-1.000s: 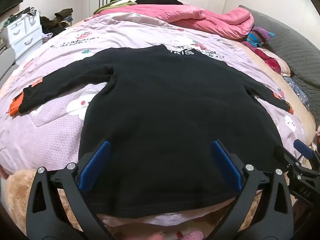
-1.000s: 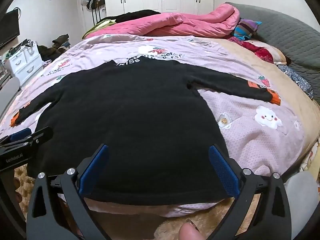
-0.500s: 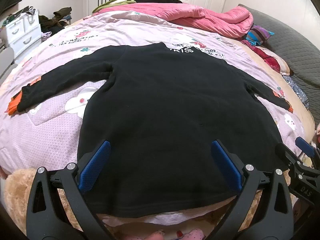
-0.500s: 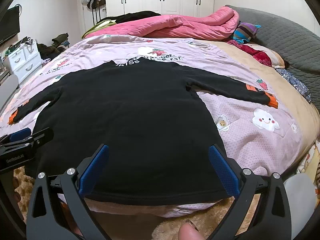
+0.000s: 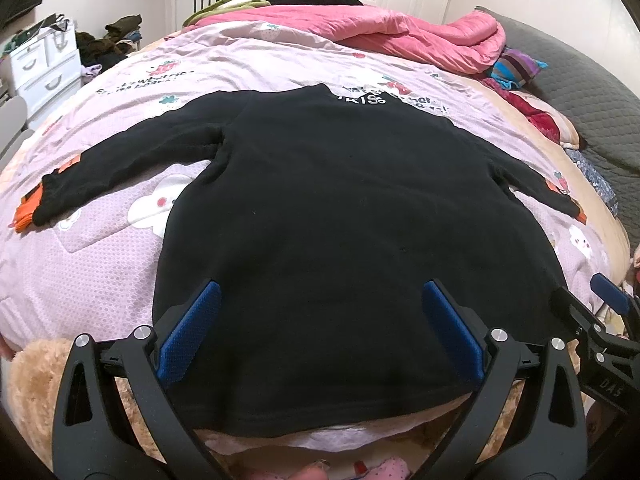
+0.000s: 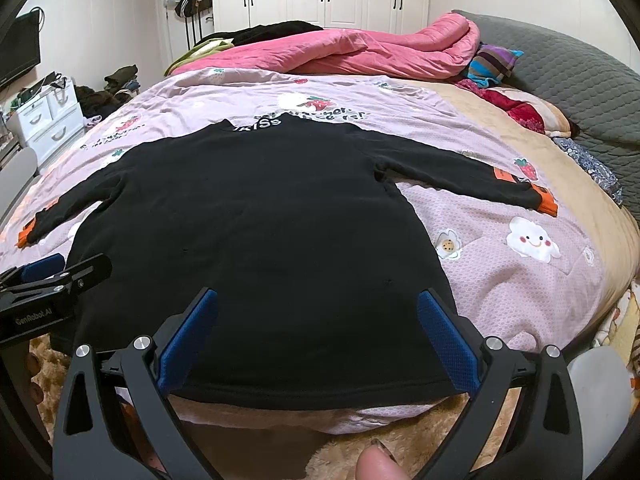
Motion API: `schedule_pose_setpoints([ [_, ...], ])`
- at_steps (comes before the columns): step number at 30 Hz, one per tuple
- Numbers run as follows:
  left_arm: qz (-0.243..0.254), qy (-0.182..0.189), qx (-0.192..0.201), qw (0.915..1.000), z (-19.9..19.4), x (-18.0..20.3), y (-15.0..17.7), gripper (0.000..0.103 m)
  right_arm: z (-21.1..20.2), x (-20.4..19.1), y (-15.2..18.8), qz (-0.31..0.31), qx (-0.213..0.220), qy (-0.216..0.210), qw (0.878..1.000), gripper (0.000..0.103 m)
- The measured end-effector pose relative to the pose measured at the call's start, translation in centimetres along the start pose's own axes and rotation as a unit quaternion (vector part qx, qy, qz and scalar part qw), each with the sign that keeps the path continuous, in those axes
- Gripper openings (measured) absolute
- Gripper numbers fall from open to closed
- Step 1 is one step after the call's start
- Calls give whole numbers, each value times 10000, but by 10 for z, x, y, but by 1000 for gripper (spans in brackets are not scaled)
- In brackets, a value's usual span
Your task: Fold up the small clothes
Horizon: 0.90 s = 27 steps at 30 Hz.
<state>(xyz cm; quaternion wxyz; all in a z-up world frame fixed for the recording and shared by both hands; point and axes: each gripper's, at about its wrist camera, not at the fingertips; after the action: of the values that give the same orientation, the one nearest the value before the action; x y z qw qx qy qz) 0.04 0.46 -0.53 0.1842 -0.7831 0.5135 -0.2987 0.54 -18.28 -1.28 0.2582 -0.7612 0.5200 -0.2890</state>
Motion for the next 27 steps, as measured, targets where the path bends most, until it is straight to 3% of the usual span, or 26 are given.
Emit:
schedule_pose_setpoints([
  [27,30,-34,-11,10000,2,2,2,94,3,-2,0,0,-56,-69,10000,99],
])
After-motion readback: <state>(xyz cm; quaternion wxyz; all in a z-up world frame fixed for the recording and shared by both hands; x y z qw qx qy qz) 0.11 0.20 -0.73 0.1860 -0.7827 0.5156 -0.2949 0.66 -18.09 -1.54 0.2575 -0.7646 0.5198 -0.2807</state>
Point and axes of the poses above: each gripper's, at about its wrist camera, not at the fingertips, and z roughly the way its jaws point, x to its right, y to its underside, and after that the axes turned 14 degrees about -z, right-handed
